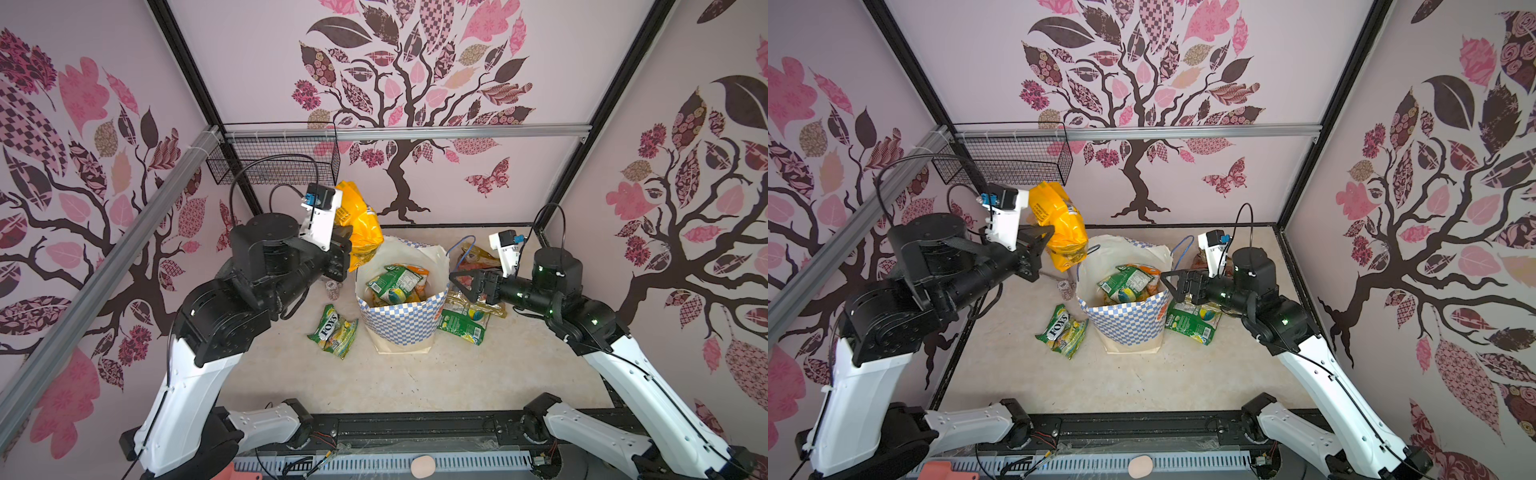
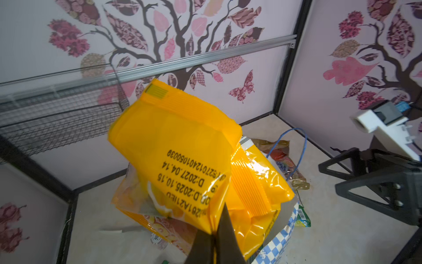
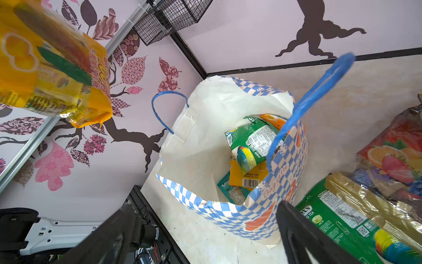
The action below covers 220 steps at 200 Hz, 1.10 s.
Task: Take the snacks out of the paper bag
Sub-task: Place the snack at the middle-left of the table.
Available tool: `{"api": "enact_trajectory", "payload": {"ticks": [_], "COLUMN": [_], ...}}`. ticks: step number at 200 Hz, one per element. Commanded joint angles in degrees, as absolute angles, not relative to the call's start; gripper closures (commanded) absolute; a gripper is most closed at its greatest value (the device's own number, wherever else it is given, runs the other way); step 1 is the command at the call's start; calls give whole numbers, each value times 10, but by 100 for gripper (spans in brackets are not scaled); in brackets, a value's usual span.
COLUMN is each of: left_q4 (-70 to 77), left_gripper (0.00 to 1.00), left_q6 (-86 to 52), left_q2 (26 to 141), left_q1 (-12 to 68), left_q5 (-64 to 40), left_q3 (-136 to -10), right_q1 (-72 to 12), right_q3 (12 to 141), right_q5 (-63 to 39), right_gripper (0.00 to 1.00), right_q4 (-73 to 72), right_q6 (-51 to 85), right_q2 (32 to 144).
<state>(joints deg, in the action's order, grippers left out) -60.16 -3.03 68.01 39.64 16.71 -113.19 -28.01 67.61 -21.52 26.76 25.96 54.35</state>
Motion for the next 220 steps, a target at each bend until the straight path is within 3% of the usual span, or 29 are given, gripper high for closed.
{"api": "enact_trajectory", "payload": {"ticks": [1, 24, 59, 84, 158, 220], "left_q4": [-605, -613, -593, -563, -554, -450], "left_gripper": [100, 100, 100, 100, 100, 100], "left_q6": [-69, -79, -134, -195, -415, -468], "left_q2": [668, 657, 661, 668, 713, 756], "left_q1": [321, 249, 91, 29, 11, -5], "left_q5": [172, 160, 41, 26, 200, 253], "left_q3": [-1083, -1024, -930, -857, -684, -603], "right_q1": [-282, -282, -282, -282, -283, -283], "right_q3": [710, 713, 707, 705, 684, 674], "right_q5": [-222, -223, -228, -224, -216, -234], "right_gripper": [0, 0, 0, 0, 0, 0], "right_q4": [257, 260, 267, 278, 298, 307], "right_q6": [267, 265, 258, 248, 214, 209], "right_q2": [538, 537, 535, 531, 516, 502]}}
